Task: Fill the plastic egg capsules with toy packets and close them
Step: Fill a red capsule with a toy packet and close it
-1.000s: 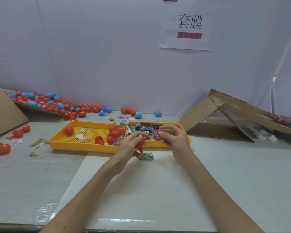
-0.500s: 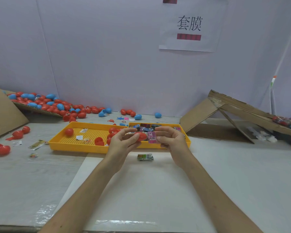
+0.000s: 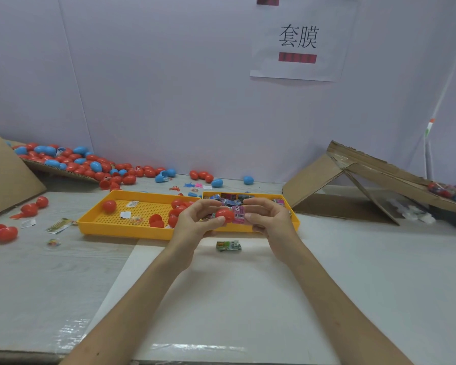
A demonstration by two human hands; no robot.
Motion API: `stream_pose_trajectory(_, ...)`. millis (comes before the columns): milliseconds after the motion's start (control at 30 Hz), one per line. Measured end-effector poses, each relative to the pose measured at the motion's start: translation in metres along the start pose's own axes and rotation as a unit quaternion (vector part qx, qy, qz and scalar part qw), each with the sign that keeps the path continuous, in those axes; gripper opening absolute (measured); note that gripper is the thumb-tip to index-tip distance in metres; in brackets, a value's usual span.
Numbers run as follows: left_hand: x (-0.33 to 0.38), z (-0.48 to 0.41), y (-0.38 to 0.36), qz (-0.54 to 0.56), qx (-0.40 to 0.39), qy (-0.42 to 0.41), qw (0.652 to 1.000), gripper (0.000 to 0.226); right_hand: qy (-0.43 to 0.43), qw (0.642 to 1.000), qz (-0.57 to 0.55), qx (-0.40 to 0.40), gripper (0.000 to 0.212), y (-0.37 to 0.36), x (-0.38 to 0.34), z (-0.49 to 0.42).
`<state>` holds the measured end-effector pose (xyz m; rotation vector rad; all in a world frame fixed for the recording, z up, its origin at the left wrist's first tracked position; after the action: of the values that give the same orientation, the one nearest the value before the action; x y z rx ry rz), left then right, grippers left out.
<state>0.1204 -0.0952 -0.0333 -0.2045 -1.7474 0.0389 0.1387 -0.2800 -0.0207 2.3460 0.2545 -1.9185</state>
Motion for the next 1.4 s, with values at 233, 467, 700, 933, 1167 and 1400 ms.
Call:
stream_pose_trajectory(233, 0.000, -0.001, 0.001, -0.028, -0.001, -0.014, 0.999, 0.037, 0.004, 1.000, 0.015, 0.012, 0.031, 0.001, -0.001, -0.001)
stream_pose_trajectory(467, 0.000, -0.002, 0.001, -0.052, 0.000, -0.024, 0.998, 0.037, 0.025, 0.998, 0.059, 0.000, 0.031, -0.003, -0.003, 0.001)
stream_pose_trajectory(700, 0.002, -0.003, 0.002, -0.090, 0.011, -0.045, 0.995, 0.042, 0.039, 0.997, 0.073, 0.010, 0.032, -0.003, -0.007, 0.002)
stream_pose_trajectory(933, 0.003, -0.001, 0.000, -0.121, 0.008, -0.060, 0.991, 0.043, 0.042, 0.996, 0.075, 0.007, 0.033, -0.005, -0.008, 0.002)
stream_pose_trajectory(1167, 0.003, 0.000, -0.003, -0.125, -0.008, -0.060, 0.990, 0.044, 0.035, 0.997, 0.074, -0.015, 0.029, -0.008, -0.005, 0.003)
stream_pose_trajectory(1400, 0.005, 0.001, -0.006, -0.153, -0.015, -0.078, 0.985, 0.046, 0.040, 0.996, 0.068, -0.037, 0.028, -0.011, -0.006, 0.004)
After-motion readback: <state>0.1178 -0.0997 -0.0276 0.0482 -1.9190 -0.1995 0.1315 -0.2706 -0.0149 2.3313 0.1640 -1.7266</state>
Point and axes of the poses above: each hand's wrist, its own z-axis away from the middle knuckle, its own y-axis out of the back of the hand, x = y × z, the point moved 7 cm from there along -z, towards the middle knuckle, and after that the axes turned 5 degrees about -x, right-handed, at the moved point
